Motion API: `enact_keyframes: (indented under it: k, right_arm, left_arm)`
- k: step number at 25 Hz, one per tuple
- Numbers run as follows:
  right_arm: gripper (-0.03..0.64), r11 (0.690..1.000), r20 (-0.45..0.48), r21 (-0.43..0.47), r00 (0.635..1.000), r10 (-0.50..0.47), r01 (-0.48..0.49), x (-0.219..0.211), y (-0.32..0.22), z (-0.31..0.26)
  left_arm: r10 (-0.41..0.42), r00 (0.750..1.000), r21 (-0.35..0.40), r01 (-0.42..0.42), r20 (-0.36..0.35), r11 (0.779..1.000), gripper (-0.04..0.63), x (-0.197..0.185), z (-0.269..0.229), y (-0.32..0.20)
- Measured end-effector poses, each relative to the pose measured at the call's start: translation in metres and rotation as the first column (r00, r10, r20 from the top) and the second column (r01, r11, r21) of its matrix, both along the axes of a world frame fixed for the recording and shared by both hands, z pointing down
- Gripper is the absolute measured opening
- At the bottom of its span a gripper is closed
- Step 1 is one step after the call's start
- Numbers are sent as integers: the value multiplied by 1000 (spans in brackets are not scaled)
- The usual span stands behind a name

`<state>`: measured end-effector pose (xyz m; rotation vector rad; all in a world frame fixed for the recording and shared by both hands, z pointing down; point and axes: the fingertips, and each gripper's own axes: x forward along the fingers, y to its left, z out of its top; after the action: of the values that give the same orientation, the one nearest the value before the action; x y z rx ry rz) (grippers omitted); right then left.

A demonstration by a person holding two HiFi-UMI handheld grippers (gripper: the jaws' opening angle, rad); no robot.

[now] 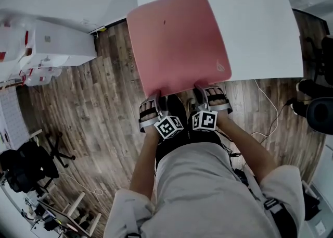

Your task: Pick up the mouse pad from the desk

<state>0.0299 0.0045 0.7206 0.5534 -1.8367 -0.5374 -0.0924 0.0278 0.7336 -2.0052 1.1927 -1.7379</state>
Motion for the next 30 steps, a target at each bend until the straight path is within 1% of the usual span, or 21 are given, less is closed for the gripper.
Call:
enact_keyframes:
  k: [1,2,7,10,13,15,18,20,23,27,30]
  right_arm:
    - [80,1000,-2,-3,1000,0,0,0,0,-1]
    - [77,1000,-3,-7,1000,2,-2,0,-1,-3]
    - [60,1000,11,-10,1000,28,-28,-5,-9,-20]
    - [60,998,22,-21,998,58,-57,-6,-19,-26]
    - [60,994,15,-63,996,88,-87,-8,-25,-21]
    - [60,991,4,-101,996,89,-88,-9,-23,-15]
    - [74,985,-37,-144,995,95,-100,-1,-20,-4]
    - [78,982,-42,-132,991,130,-135,6,-28,-7]
    - [75,975,-24,-111,981,191,-193,12,-47,-22]
    - [69,968,-38,-105,973,227,-230,8,-68,-36]
    - [67,954,-38,-111,960,277,-280,6,-80,-44]
  left_arm:
    - [7,1000,8,-7,-6,1000,73,1,-2,1]
    - [11,1000,13,-11,-11,1000,60,1,-5,0]
    - [32,999,15,-32,-30,999,32,-4,-22,-11]
    - [34,998,10,-34,-55,999,31,-5,-34,-21]
    - [52,996,1,-52,-77,999,31,-6,-40,-32]
    - [63,993,-5,-63,-96,998,31,-7,-42,-39]
    - [61,988,-25,-65,-141,998,31,-8,-48,-52]
    - [65,984,-29,-71,-168,997,32,-8,-55,-63]
    - [88,979,-13,-92,-186,996,32,-8,-65,-85]
    - [125,972,1,-127,-199,992,32,-12,-69,-108]
    - [157,964,7,-159,-213,987,32,-14,-72,-122]
